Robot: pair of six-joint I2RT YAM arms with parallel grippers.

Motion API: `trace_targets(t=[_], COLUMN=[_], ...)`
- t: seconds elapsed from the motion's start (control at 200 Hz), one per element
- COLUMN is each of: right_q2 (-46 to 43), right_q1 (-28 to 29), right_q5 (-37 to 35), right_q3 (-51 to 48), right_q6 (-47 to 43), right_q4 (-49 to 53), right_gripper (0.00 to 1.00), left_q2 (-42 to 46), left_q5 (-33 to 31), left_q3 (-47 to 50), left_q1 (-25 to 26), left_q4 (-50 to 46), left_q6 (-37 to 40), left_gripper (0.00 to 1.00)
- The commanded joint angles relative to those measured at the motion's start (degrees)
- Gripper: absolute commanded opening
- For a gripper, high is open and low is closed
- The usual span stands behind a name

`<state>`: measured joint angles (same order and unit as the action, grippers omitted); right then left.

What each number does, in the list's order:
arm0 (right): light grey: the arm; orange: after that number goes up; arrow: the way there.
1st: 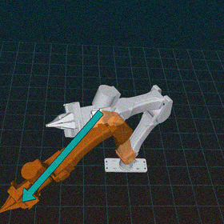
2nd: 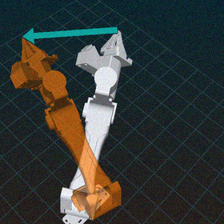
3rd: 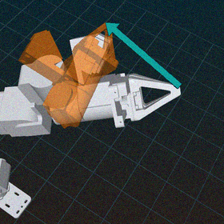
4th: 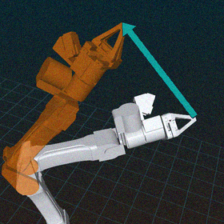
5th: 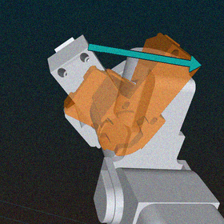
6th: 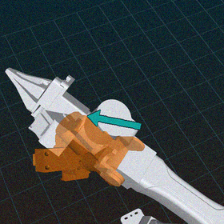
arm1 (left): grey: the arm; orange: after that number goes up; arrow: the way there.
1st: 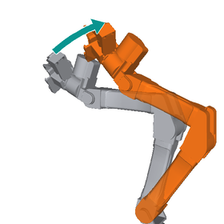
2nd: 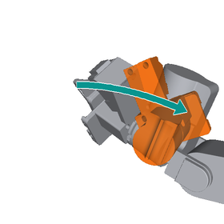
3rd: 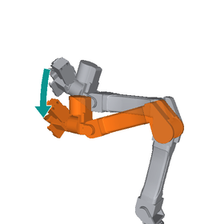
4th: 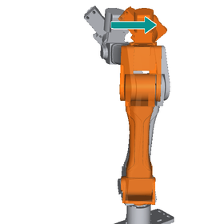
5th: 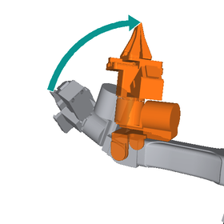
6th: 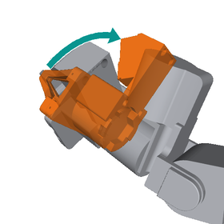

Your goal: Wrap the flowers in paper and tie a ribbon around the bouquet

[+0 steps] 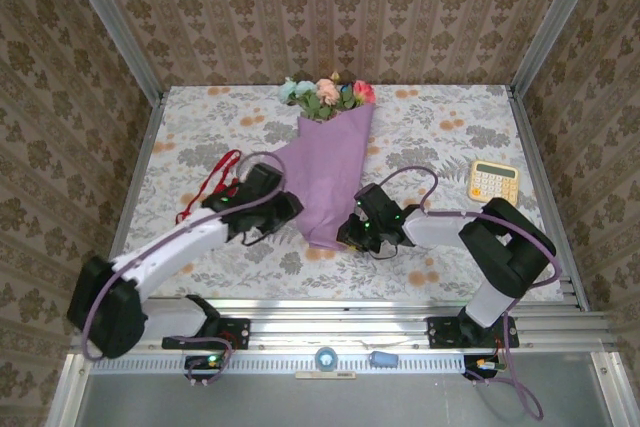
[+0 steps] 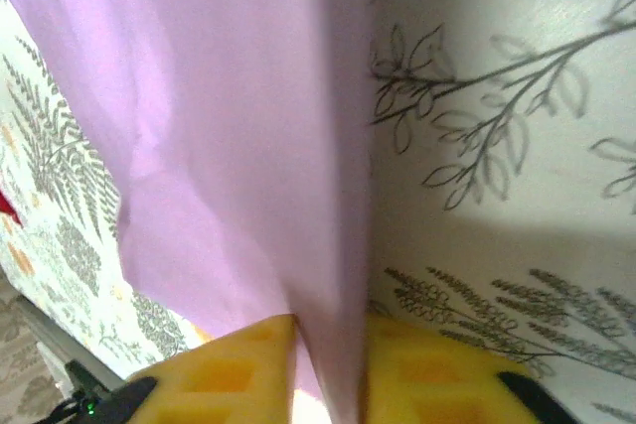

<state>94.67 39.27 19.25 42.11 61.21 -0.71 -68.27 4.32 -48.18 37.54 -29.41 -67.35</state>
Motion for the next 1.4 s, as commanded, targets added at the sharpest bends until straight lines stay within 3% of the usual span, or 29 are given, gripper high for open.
trace_targets(t=[0.0, 0.055, 0.155, 0.23, 0.305, 0.64, 0.765, 1.045, 1.215, 1.305, 1.395], right_q2=[-0.1, -1.3, -3.8, -4.9, -5.8, -8.6, -8.3, -7.6, -7.4, -7.7, -8.1], right_q1=[0.2, 0.4, 0.4, 0.4, 0.4, 0.4, 0.4, 0.3, 0.3, 0.3, 0.2], right_q5=[-4.5, -6.2, -8.7, -9.7, -10.6, -11.6, -11.4, -11.4, -11.7, -12.3, -13.1], right_q3=[2.2, 3.3, 4.6, 5.5, 6.3, 7.9, 8.9, 10.1, 10.1, 10.4, 10.9], right_q6=[-2.0, -2.7, -4.6, -6.6, -8.4, -13.0, -13.7, -14.2, -13.9, -13.8, -14.1], right_q4=[8.2, 12.1, 18.9, 22.7, 25.9, 29.8, 29.8, 30.1, 30.1, 30.3, 30.9], right_gripper=[0.43, 0.48, 0.52, 0.53, 0.53, 0.51, 0.51, 0.50, 0.48, 0.47, 0.47], left_q2=[6.0, 9.2, 14.1, 14.9, 13.3, -4.0, -8.0, -16.4, -18.8, -17.7, -12.8], left_q5=[-1.0, -1.0, 0.6, 3.0, 2.5, -5.7, -4.2, -0.2, 0.4, 2.0, 3.9], left_q3=[0.1, 1.1, 4.6, 7.5, 8.2, 5.7, 5.6, 3.8, 4.9, 5.7, 4.4], left_q1=[-6.7, -10.9, -23.3, -32.1, -36.7, -40.2, -42.3, -42.0, -40.9, -40.0, -36.9], left_q4=[-19.9, -25.5, -31.9, -32.9, -31.7, -20.9, -14.6, -10.2, -9.7, -9.0, -11.0], left_q6=[6.5, 9.0, 15.6, 20.8, 23.7, 21.5, 21.7, 20.6, 19.7, 18.2, 14.4], left_gripper=[0.44, 0.44, 0.45, 0.46, 0.47, 0.46, 0.44, 0.39, 0.24, 0.00, 0.00])
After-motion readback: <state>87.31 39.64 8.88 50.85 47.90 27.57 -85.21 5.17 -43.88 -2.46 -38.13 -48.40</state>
